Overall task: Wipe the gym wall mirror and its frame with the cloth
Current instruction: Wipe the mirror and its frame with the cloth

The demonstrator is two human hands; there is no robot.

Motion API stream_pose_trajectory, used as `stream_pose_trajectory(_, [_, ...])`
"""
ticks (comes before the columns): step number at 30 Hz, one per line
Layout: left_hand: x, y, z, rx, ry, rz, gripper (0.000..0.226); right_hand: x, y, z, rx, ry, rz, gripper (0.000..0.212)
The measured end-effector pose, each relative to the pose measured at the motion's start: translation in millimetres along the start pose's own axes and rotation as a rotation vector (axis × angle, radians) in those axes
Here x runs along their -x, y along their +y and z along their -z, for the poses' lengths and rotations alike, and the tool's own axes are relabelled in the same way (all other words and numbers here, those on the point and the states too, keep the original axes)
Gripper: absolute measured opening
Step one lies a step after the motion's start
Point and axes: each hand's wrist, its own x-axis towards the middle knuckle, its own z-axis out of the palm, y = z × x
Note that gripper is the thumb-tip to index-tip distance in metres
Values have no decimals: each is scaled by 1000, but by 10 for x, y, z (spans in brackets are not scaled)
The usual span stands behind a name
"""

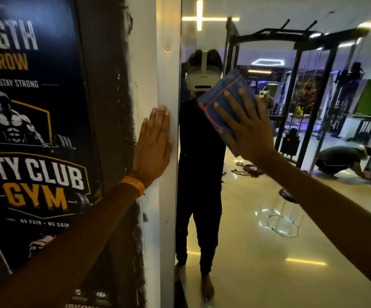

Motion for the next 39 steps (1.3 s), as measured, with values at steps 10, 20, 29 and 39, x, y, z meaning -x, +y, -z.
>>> stream_pose_trajectory(10, [-420, 153, -145, 54, 115, 29, 66, 804, -43, -172, -17, -55, 198, 69])
stream_pose_trajectory(20, [-1078, 153, -59, -53, 258, -48, 66, 669, -301, -288, -30, -6, 99, 58])
stream_pose_trajectory(29, [-1102, 169, -109, -56, 305, -42, 68, 102, 759, 103, -27, 170, -274, 65])
stream_pose_trajectory(39, [-1155, 279, -140, -144, 292, -154, 63, 692, 401, -155, -1, 47, 119, 63])
